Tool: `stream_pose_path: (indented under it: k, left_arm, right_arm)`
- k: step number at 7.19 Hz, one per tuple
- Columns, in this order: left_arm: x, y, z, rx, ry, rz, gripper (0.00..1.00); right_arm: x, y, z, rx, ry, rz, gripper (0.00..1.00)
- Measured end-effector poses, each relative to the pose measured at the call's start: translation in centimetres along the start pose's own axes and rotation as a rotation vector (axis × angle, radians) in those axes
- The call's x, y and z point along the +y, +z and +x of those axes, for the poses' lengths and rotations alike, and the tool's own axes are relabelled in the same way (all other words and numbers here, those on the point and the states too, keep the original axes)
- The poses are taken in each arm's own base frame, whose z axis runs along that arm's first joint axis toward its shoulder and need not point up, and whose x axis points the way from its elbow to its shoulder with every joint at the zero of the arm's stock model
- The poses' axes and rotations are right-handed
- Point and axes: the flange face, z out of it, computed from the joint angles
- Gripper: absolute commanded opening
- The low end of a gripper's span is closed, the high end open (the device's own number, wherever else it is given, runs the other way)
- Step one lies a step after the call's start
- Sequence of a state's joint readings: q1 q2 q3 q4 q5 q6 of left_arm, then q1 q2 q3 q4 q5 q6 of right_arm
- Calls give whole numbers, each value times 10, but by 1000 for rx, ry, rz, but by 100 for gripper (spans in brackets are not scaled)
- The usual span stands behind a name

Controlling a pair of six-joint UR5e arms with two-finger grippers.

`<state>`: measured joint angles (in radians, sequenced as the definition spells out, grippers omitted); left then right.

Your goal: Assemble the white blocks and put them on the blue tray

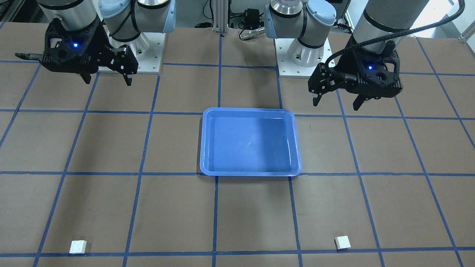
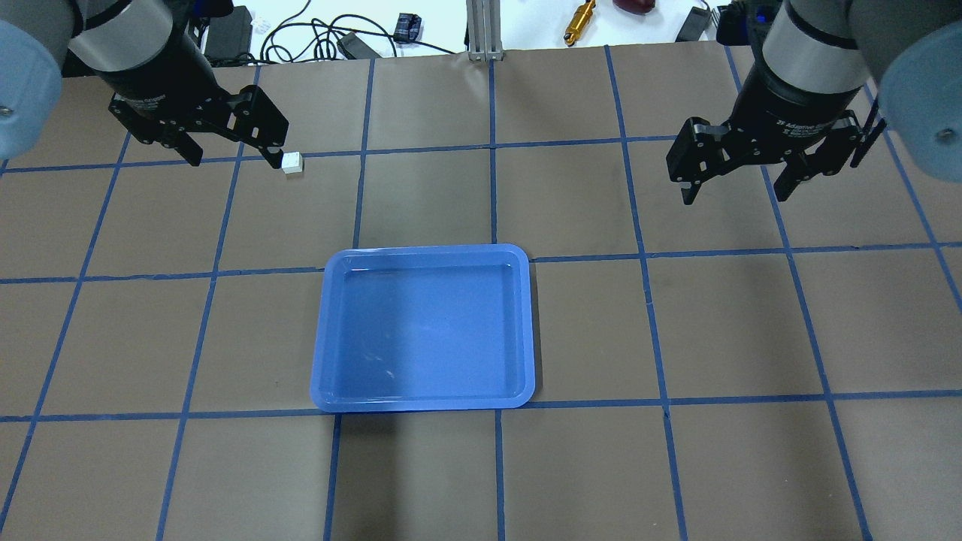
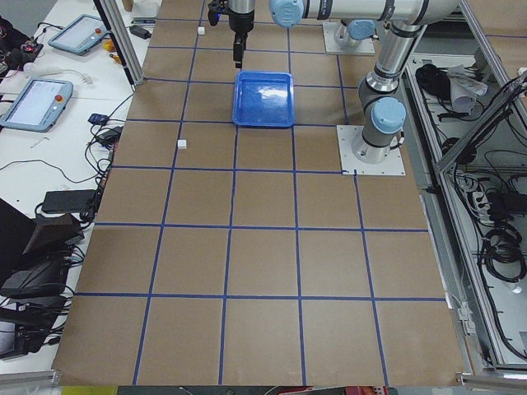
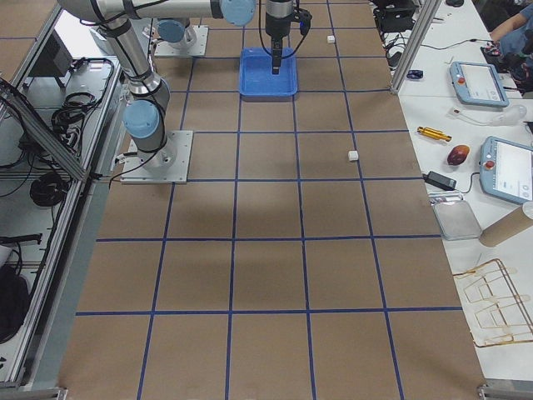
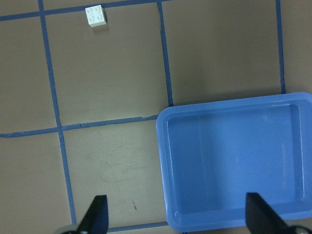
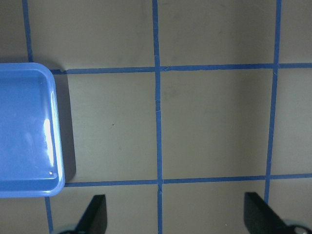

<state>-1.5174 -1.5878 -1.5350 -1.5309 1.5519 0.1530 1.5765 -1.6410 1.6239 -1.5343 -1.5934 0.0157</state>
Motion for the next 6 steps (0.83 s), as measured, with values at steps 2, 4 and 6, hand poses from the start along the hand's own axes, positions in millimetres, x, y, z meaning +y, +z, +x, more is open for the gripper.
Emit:
stream_pose_path:
  k: [2,4,6]
  left_arm:
    - [0,0,0,0,0,0,100]
    - [1,0,1,-1,1,-1,100]
    - [2,-1,1,-1,3,-1,100]
  right_arm:
    - [1,1,-4,1,-9,-1,100]
    - [1,2,-4,3,-10,-2,100]
    - [1,4,-2,5,-7,-9,100]
